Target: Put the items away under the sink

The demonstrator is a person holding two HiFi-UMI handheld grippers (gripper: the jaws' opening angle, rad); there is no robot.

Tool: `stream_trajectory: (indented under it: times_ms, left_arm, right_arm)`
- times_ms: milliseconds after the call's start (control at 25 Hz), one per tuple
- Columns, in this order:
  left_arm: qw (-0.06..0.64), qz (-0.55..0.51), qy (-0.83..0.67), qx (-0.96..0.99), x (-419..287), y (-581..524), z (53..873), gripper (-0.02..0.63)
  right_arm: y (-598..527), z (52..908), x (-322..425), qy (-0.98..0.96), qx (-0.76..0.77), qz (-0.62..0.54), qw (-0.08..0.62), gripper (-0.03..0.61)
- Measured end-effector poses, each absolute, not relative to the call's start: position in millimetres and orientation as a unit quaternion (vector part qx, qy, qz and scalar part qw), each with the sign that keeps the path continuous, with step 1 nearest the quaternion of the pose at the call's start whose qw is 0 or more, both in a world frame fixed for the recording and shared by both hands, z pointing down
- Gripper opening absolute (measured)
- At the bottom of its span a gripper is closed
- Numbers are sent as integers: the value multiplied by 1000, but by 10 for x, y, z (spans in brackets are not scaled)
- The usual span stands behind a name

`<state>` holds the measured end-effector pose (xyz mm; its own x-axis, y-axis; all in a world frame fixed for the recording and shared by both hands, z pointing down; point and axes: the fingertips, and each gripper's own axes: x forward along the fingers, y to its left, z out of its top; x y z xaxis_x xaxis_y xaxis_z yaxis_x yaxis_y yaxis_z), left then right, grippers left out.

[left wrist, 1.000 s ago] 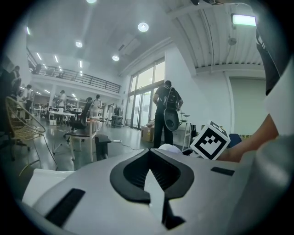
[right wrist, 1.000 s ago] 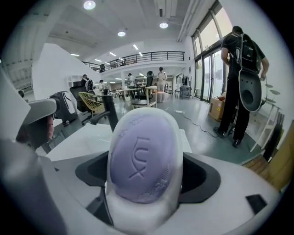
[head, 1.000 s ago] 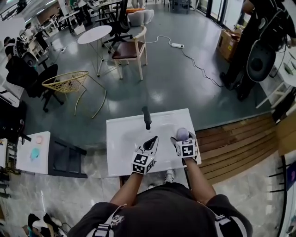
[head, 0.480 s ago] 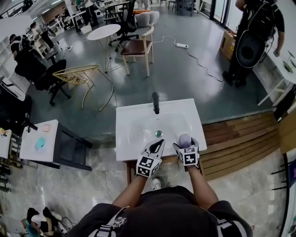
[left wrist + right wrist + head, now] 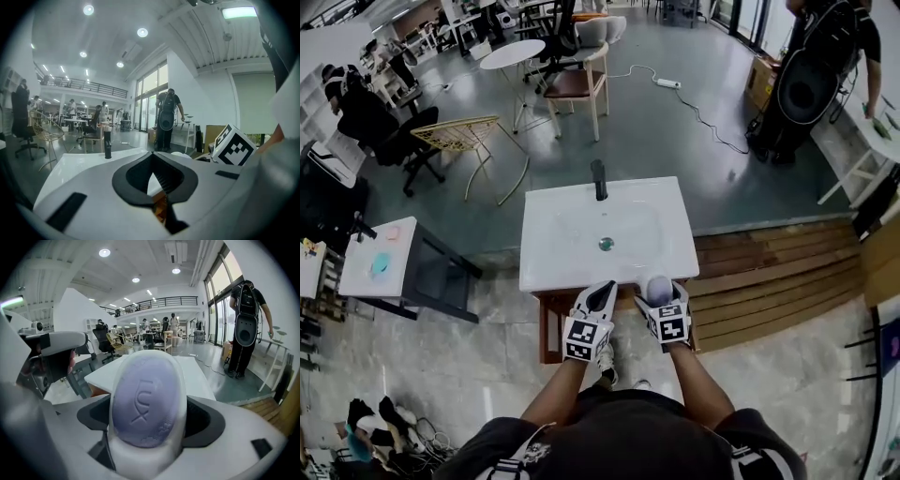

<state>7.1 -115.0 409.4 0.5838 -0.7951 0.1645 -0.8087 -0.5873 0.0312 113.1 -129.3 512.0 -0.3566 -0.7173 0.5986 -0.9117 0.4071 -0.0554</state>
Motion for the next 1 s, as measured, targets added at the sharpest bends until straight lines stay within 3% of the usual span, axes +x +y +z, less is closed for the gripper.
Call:
stream_trajectory:
  times_ms: [520, 1000]
  left_arm:
    - [60, 92, -493, 863, 65, -114, 4313, -2]
    - [72, 103, -496, 859, -476, -115, 4496, -2]
  right_arm:
    - [-356, 5163, 1260, -813, 488, 188, 258, 459]
    - [-282, 5207, 821, -805, 505, 192, 244, 459]
